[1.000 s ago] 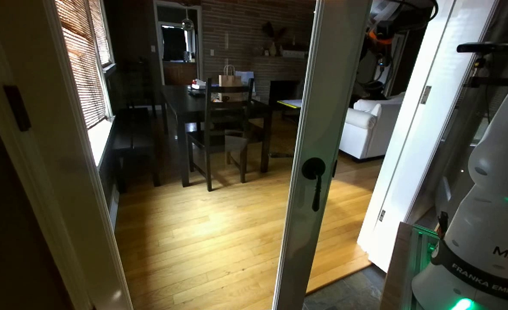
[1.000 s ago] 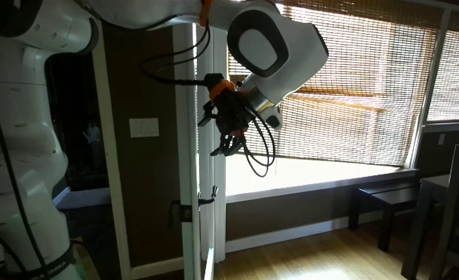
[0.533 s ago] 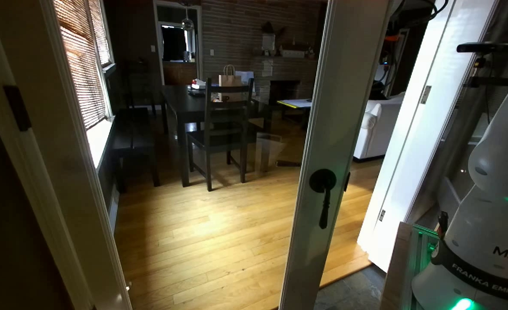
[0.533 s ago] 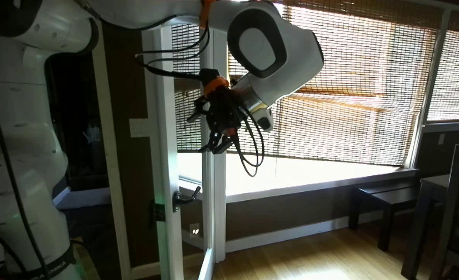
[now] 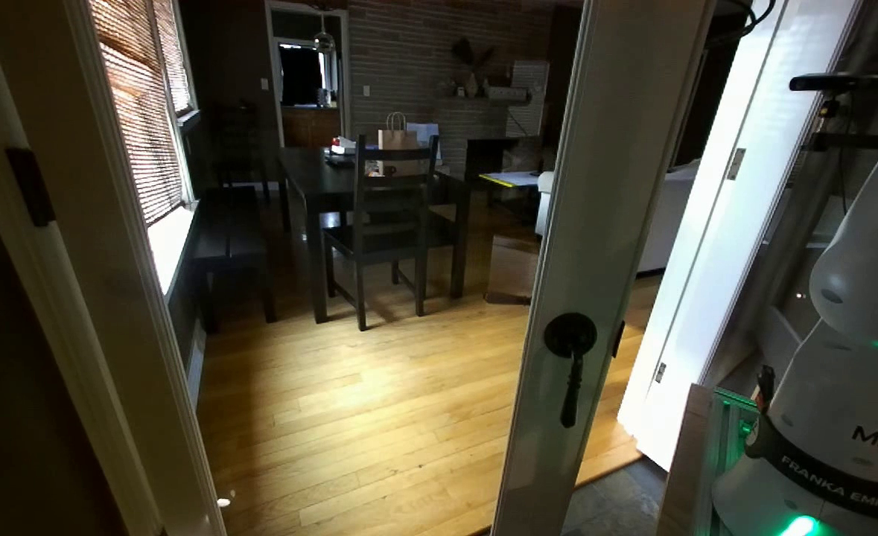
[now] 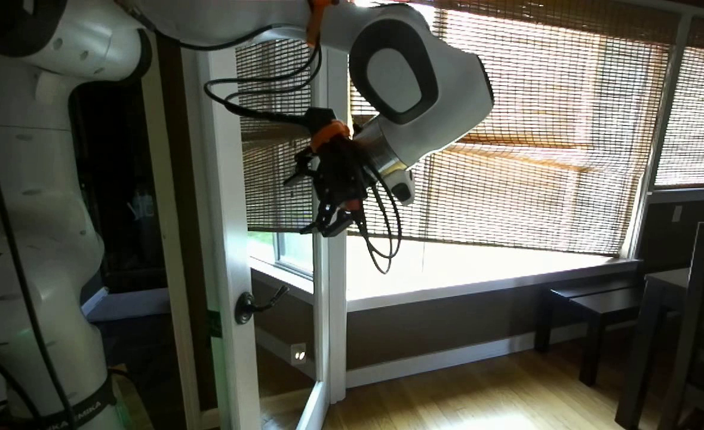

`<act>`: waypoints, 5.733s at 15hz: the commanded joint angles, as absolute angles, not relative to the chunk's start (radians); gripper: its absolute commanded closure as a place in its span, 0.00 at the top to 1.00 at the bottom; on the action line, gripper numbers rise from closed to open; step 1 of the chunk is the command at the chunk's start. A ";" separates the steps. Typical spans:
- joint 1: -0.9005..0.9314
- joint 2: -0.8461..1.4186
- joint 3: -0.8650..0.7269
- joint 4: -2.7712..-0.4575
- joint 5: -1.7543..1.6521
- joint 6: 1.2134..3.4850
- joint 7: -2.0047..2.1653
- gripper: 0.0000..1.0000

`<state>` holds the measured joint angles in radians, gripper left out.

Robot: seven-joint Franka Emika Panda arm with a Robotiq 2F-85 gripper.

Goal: Open the left door.

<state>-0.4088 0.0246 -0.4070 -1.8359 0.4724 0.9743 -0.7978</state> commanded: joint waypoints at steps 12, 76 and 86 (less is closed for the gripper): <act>-0.378 -0.052 -0.358 -2.085 0.525 0.850 -0.958 1.00; -0.294 -0.591 -0.175 -2.743 0.812 0.846 -0.643 1.00; -0.278 -0.568 -0.177 -2.743 0.849 0.855 -0.656 1.00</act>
<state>-0.2947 -0.5543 -0.1727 -2.7434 0.8212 0.8575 -0.6765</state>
